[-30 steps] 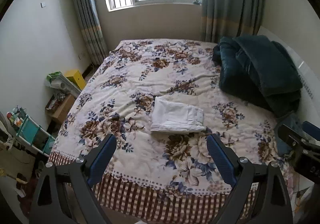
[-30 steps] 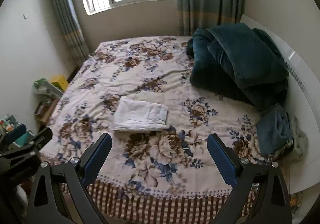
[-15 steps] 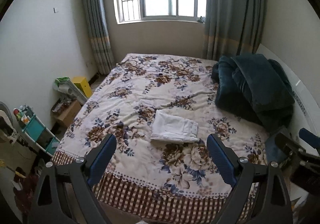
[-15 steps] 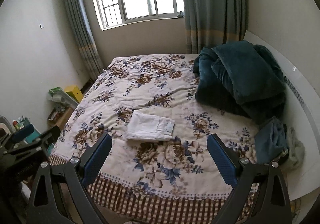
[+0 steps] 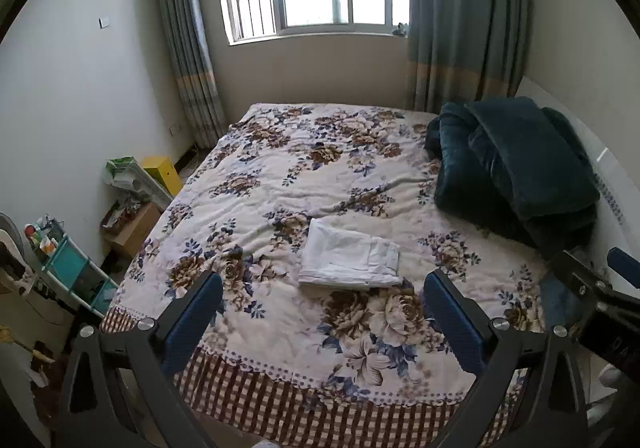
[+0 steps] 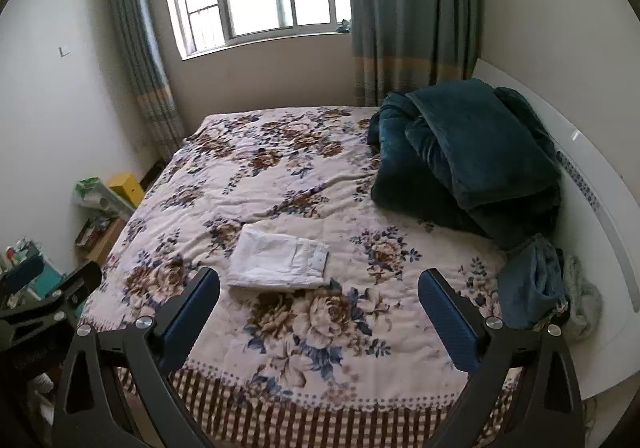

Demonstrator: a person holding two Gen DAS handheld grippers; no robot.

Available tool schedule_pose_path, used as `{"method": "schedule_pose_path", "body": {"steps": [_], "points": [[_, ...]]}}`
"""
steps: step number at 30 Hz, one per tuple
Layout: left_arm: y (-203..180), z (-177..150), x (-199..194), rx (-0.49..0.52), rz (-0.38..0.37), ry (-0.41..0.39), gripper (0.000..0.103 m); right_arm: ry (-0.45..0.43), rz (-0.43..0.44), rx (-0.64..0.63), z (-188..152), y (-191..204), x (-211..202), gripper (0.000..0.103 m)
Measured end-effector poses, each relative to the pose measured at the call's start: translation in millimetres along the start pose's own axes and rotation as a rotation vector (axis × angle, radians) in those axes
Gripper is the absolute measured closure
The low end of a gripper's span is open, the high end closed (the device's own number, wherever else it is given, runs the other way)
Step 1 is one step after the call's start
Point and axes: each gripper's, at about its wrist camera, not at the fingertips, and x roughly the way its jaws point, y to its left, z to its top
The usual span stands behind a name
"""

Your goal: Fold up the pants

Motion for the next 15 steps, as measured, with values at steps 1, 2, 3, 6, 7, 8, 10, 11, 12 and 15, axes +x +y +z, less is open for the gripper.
{"method": "schedule_pose_path", "body": {"steps": [1,2,3,6,7,8,10,11,12,15], "points": [[-0.5,-0.4,8.3,0.004,0.017,0.003,0.000,0.004,0.002,0.007,1.3,-1.1,7.0,0.002],[-1.1,-0.8,14.5,0.006,0.018,0.016,0.000,0.000,0.001,0.009,2.2,-1.7,15.9,0.002],[-0.7,-2.2,19.6,0.003,0.015,0.023,0.000,0.005,-0.014,0.006,2.4,-1.1,23.9,0.002],[-0.3,-2.8,34.9,0.005,0.015,0.045,0.000,0.023,-0.018,0.006,0.2,-0.4,48.6,0.002],[0.2,-3.1,39.9,0.003,0.017,0.047,0.000,0.035,-0.019,0.005,-0.7,0.6,56.1,0.002],[0.5,-3.9,45.1,0.004,0.023,0.050,0.000,0.041,-0.019,0.007,-2.0,1.3,63.3,0.002],[-0.2,-3.2,54.0,0.004,0.020,0.055,0.000,0.058,-0.023,0.006,-4.4,3.2,76.7,0.001],[0.2,-4.0,57.8,0.004,0.026,0.061,0.000,0.061,-0.022,0.005,-6.8,4.4,81.2,0.001],[0.4,-4.8,61.5,0.002,0.017,0.068,0.000,0.067,-0.027,0.003,-8.3,5.9,86.7,0.001],[1.6,-5.2,68.5,0.005,0.026,0.068,0.000,0.081,-0.031,0.005,-11.7,9.5,101.2,0.002]]}}
